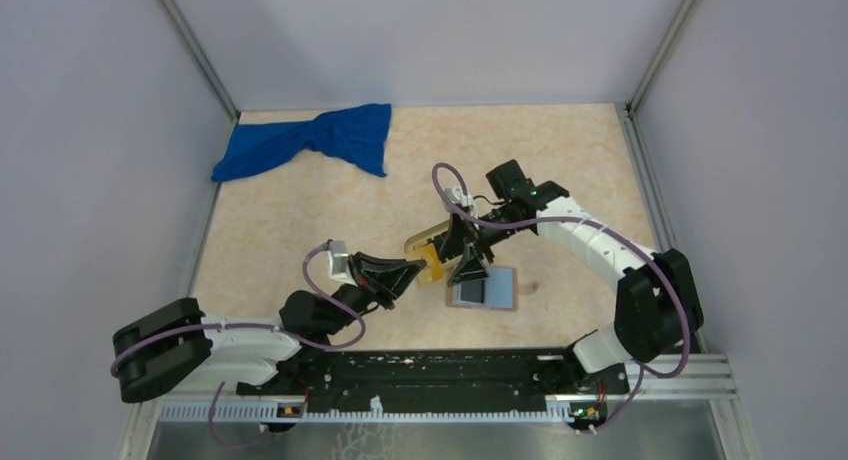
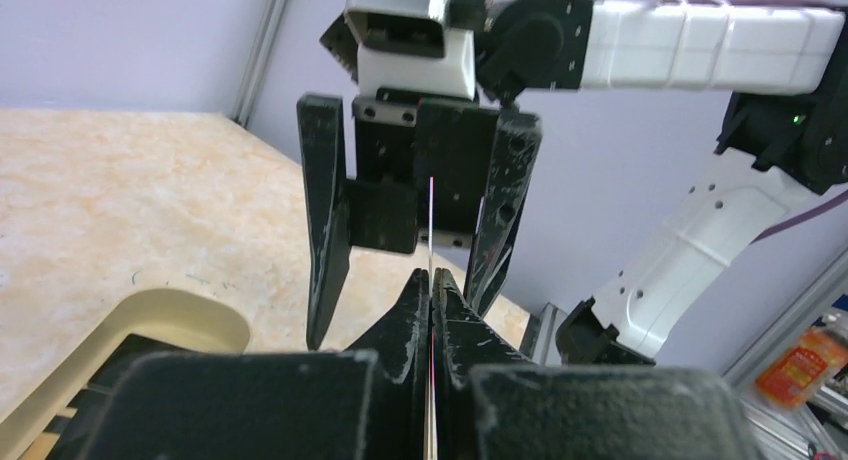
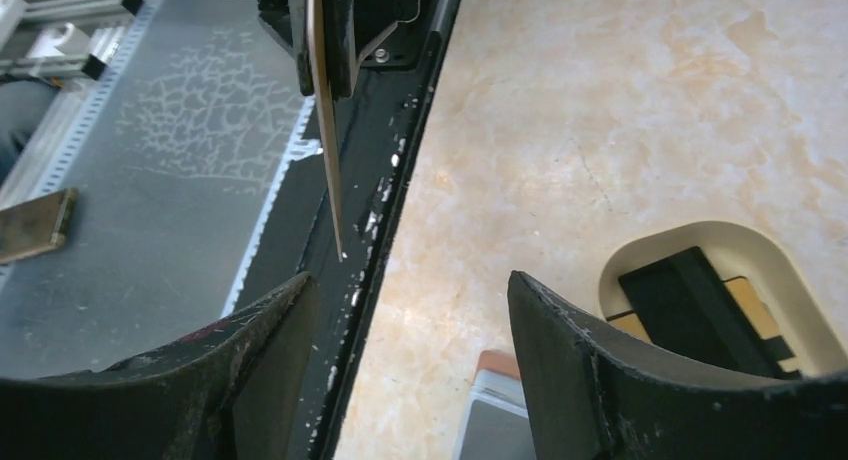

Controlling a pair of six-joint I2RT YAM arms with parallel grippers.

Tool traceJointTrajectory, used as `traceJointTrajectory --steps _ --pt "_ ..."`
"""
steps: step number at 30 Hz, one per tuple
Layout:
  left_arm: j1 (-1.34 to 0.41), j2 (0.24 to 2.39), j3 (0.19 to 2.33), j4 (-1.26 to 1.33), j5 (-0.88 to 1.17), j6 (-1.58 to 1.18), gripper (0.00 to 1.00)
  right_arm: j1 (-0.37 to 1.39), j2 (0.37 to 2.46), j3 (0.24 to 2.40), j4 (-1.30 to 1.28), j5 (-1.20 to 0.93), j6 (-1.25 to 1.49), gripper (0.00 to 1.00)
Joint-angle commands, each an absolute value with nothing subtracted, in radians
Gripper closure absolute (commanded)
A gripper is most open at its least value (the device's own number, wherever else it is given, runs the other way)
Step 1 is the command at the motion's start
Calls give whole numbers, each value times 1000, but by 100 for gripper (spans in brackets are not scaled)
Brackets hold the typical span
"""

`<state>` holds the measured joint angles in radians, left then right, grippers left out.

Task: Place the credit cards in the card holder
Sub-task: Pick up the credit card from the storage box.

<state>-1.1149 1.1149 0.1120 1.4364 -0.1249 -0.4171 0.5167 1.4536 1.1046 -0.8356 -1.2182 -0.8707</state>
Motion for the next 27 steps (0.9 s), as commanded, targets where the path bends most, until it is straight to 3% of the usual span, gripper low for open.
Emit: traceJointTrajectory --steps 1,6,12,15,16,17,21,22,24,27 --pt "-1117 1177 163 1632 -151 -447 100 523 1399 1035 -526 -1353 -591 34" --pt "-1117 1242 189 1673 -147 -435 100 526 1385 978 -332 -1390 -386 47" --pt "-1118 1287 194 1711 -159 -421 100 540 1396 989 -332 -1398 -363 62" --pt "-1117 1292 192 1712 -166 -418 100 540 1402 993 -326 -1401 -352 86" --pt "-1117 1292 191 1711 -169 -417 95 540 1406 999 -336 -1399 -355 97" --pt "-1117 1291 188 1713 -177 -409 86 540 1411 1012 -362 -1394 -378 100" --pt "-1107 1223 134 1696 -166 -372 48 540 1451 1129 -725 -1291 -687 100" --pt "-1093 1175 122 1634 -139 -367 43 540 1465 1164 -816 -1254 -773 100" --pt "-1052 1032 126 1380 -63 -375 38 540 1499 1225 -975 -1207 -922 100" --pt "-1003 790 231 791 8 -349 31 553 1554 1300 -1142 -1154 -1072 100"
